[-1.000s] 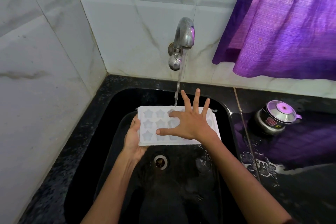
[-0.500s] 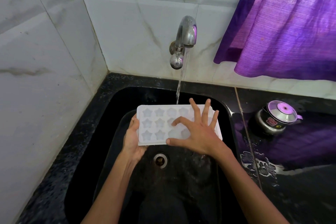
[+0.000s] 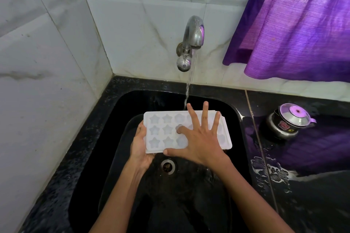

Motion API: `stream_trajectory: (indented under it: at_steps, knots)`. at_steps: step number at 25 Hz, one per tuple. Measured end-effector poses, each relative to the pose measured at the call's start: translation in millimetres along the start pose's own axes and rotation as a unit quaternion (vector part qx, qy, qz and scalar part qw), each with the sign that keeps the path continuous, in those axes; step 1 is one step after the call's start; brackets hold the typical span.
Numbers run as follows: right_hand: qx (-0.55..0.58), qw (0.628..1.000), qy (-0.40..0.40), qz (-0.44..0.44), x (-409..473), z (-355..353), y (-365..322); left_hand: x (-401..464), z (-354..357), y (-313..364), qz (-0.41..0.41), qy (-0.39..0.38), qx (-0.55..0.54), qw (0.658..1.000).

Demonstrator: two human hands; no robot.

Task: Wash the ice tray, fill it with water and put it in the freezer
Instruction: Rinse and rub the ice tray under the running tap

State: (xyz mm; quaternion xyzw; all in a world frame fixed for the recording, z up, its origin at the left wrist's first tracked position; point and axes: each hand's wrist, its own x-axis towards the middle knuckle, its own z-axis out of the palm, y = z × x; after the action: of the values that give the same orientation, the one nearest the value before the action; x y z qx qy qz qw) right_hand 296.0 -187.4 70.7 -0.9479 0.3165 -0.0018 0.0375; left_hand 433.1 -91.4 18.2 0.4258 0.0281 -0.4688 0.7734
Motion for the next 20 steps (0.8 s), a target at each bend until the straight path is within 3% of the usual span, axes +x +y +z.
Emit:
stream_trajectory:
  at_steps: [15,20]
  knots:
    - [0.003,0.997,0.066,0.028,2.0,1.9,-9.2,-1.1,2.7,1.0,-0.005,0.005,0.006,1.0]
    - [0.025,0.999,0.02,-0.002,6.9,-5.6,1.4,1.8,3.0,4.8,-0.001,0.001,-0.005,1.0]
